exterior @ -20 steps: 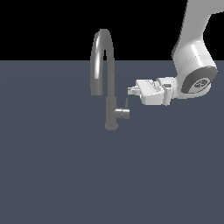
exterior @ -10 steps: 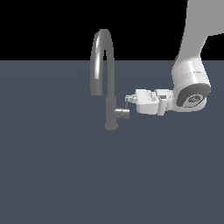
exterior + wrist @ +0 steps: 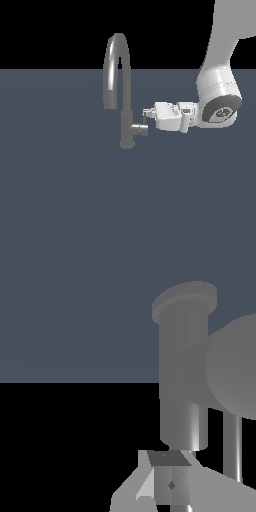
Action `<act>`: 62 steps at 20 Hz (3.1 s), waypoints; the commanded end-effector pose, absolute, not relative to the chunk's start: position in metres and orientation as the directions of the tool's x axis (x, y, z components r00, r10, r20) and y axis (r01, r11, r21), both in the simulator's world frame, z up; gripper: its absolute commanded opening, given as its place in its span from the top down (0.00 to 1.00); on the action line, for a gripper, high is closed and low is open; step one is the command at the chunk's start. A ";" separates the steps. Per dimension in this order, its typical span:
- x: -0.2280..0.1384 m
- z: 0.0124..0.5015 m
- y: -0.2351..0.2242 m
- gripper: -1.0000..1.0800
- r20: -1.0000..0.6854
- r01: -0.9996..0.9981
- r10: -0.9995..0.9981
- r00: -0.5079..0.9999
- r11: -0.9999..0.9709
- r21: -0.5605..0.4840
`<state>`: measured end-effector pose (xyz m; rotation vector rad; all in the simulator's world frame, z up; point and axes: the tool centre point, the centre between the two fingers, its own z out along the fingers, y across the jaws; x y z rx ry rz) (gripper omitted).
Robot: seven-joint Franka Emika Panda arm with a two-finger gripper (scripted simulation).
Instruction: Turn on the faucet by rotating a designated handle.
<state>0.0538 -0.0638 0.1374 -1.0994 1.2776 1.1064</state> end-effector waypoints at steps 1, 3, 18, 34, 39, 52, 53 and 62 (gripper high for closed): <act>0.048 0.140 -0.063 1.00 -1.000 -0.990 0.001 -0.005 0.144 0.005; 0.043 0.142 -0.062 1.00 -1.000 -0.990 0.001 -0.005 0.144 0.005; 0.008 0.145 -0.057 1.00 -1.000 -0.990 0.000 -0.005 0.144 0.005; -0.020 0.133 -0.053 1.00 -1.000 -0.989 -0.004 0.015 0.147 -0.015; -0.041 0.103 -0.050 1.00 -1.000 -0.990 0.000 -0.002 0.144 0.002; -0.032 0.092 -0.051 1.00 -0.999 -0.989 0.002 0.035 0.141 -0.034; -0.032 0.087 -0.051 1.00 -0.999 -0.990 0.002 0.032 0.141 -0.031; -0.028 0.046 -0.052 1.00 -1.000 -0.990 0.001 0.001 0.143 -0.001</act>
